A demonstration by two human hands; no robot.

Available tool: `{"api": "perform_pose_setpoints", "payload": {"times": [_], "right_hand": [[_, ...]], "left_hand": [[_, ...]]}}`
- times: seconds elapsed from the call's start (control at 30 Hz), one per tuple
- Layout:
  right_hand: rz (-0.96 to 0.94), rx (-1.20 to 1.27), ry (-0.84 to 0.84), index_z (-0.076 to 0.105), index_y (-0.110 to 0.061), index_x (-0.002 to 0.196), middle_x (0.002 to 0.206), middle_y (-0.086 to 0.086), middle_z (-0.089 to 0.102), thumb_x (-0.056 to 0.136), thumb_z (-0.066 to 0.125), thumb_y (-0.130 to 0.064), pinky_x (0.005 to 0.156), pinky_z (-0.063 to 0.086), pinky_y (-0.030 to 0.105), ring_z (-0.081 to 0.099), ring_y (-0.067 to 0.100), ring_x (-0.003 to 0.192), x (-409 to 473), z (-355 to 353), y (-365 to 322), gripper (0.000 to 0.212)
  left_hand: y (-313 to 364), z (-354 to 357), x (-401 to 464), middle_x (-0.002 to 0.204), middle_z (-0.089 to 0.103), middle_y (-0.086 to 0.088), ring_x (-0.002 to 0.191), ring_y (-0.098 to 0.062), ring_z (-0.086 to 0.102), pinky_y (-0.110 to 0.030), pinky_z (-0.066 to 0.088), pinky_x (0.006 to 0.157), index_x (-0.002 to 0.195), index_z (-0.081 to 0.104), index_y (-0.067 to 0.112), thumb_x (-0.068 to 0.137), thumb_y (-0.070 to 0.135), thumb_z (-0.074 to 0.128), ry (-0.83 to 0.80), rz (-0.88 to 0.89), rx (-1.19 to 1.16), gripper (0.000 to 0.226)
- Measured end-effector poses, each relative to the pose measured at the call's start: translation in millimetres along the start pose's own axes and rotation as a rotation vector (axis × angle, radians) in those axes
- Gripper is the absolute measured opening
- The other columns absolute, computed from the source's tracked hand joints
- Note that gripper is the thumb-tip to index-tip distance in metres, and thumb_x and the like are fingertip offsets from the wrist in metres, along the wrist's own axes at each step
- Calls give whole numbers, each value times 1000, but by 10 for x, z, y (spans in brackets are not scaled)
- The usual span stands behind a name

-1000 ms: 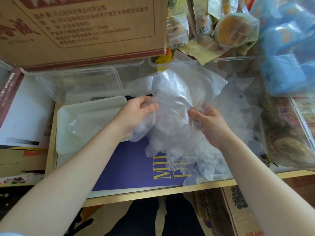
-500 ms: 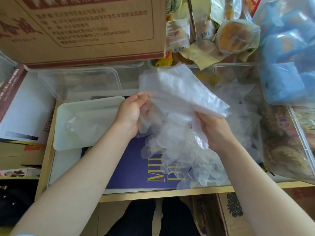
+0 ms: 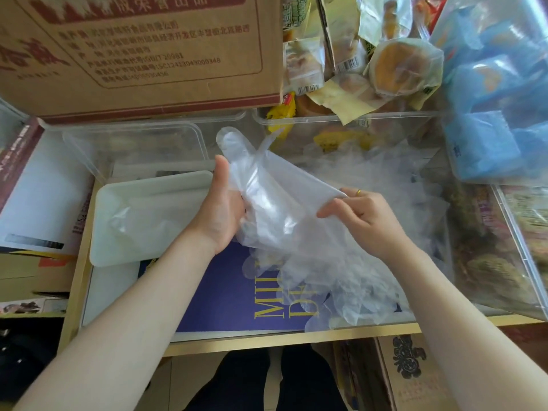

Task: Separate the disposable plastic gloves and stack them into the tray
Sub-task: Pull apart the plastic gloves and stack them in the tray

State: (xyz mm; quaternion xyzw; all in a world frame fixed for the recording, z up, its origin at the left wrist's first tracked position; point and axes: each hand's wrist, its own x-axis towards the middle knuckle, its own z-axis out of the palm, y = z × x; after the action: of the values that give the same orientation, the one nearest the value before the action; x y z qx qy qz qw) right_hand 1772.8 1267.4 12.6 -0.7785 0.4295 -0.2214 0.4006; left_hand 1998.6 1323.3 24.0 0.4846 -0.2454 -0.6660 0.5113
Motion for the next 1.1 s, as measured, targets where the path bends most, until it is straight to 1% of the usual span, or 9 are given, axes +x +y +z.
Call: {"api": "perform_pose_setpoints", "payload": {"times": [0.13, 0.3, 0.4, 0.5, 0.6, 0.7, 0.87, 0.97, 1.1], "right_hand": [[-235, -364, 138, 70, -13, 68, 65, 4, 58, 85, 51, -41, 46, 44, 28, 47, 20, 53, -29, 97, -3, 38], [-23, -10, 105, 61, -19, 73, 63, -7, 55, 78, 72, -26, 56, 36, 19, 49, 4, 58, -46, 170, -139, 13], [265, 137, 39, 43, -34, 116, 77, -6, 55, 78, 75, -18, 59, 37, 16, 46, 2, 58, -17, 187, -171, 52], [245, -7, -46, 27, -29, 143, 104, -11, 57, 79, 73, -27, 79, 39, 14, 53, 2, 90, 58, 241, -222, 79], [195, 145, -93, 58, -16, 118, 108, -5, 62, 82, 71, -21, 92, 44, 25, 56, 6, 100, 190, 408, -376, 39], [244, 440, -104, 61, -9, 91, 83, 6, 62, 85, 66, -11, 68, 45, 32, 56, 15, 76, 262, 568, -518, 8], [273, 377, -44, 47, -12, 70, 65, 3, 49, 88, 62, -11, 55, 37, 27, 46, 12, 59, 342, 674, -608, 24], [247, 194, 42, 41, -5, 68, 63, 6, 42, 88, 62, -16, 55, 31, 30, 39, 16, 58, 385, 711, -596, 31], [224, 93, 58, 37, -12, 64, 55, -1, 37, 87, 62, -18, 52, 27, 31, 34, 14, 52, 447, 783, -699, 35]], "left_hand": [[-43, 18, 23, 113, 68, -3, 109, -22, 63, -33, 53, 86, 124, 53, 17, 59, 59, 78, 163, 35, 65, 82], [-73, -48, 57, 96, 71, 0, 92, -19, 68, -35, 54, 81, 99, 64, 20, 82, 16, 69, 491, 135, 183, 18], [13, -78, 39, 87, 70, 5, 83, -12, 69, -27, 54, 71, 92, 62, 25, 87, 14, 65, 532, 182, 244, 12], [103, -68, -10, 85, 70, 6, 78, -8, 68, -23, 53, 68, 91, 62, 25, 88, 12, 63, 481, 234, 297, 14], [152, -60, -94, 85, 71, 6, 82, -11, 69, -29, 55, 74, 87, 64, 28, 89, 14, 62, 408, 251, 393, 13], [196, -92, -159, 81, 72, 8, 83, -12, 70, -30, 55, 77, 85, 66, 27, 89, 16, 62, 383, 255, 384, 12], [211, -329, -140, 106, 66, 8, 104, -13, 63, -28, 49, 88, 117, 55, 14, 94, 21, 54, 512, 294, 426, 24], [173, -480, -258, 139, 37, -5, 132, -23, 38, -31, 30, 111, 140, 27, 7, 91, 23, 54, 617, 641, 813, 58], [3, -514, -386, 143, 25, -14, 137, -27, 25, -26, 17, 116, 135, 32, 6, 93, 21, 52, 406, 971, 1192, 50]]}}
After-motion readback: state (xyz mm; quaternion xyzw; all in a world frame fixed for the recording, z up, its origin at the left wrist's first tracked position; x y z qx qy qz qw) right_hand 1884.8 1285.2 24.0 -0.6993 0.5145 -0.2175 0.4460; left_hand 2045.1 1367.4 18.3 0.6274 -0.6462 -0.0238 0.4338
